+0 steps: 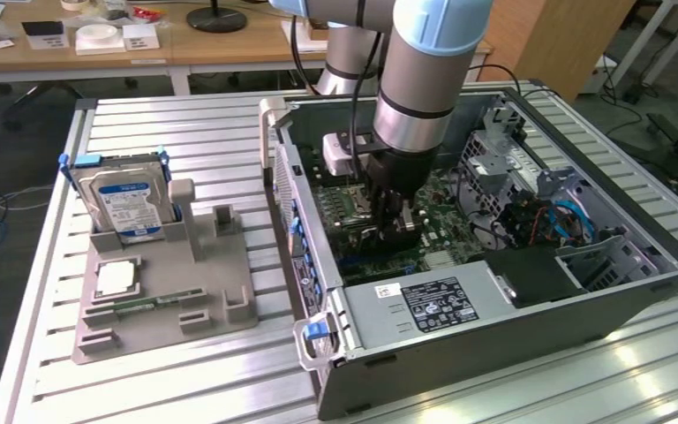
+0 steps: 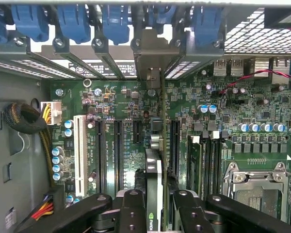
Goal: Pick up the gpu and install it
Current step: 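Insert the gpu into the slot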
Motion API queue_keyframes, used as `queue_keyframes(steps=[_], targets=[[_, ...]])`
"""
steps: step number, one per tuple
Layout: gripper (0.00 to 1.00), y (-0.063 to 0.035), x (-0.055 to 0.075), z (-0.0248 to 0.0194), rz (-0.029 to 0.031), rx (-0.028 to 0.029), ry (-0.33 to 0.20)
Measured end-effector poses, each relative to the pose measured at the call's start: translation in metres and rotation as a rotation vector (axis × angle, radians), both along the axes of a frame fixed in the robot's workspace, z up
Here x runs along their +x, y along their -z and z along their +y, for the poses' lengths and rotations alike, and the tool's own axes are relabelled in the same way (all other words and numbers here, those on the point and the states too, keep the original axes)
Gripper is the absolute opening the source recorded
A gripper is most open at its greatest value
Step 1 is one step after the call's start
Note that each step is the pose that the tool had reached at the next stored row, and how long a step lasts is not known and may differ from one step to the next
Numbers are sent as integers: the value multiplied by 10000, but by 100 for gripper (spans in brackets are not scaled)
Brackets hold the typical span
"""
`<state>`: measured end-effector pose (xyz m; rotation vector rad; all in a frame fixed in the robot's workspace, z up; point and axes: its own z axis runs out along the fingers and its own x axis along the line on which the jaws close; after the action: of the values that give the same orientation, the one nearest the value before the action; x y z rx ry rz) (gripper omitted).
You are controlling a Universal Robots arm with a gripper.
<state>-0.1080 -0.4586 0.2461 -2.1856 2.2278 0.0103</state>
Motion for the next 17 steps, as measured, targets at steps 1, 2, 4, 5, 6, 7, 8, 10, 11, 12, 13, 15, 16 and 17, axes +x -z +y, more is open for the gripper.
queue_keyframes(steps=[1,2,4,5,6,7,8,10,11,12,13,15,16,17], targets=[[26,0,0,0,0,0,0],[26,0,0,0,0,0,1],[26,4,0,-1,0,-1,1],[26,6,-1,-1,1,-3,1],[26,7,0,-1,2,-4,1],[26,8,0,-1,2,-3,1],[26,9,0,-1,1,-1,0],[26,11,0,-1,0,0,1],[26,16,0,-1,0,-1,0],[26,19,-1,-2,1,-3,1],[26,19,-1,-2,2,-4,1],[26,20,-1,-2,1,-3,1],[26,22,0,-2,0,-1,0],[26,26,0,-2,-1,2,0]])
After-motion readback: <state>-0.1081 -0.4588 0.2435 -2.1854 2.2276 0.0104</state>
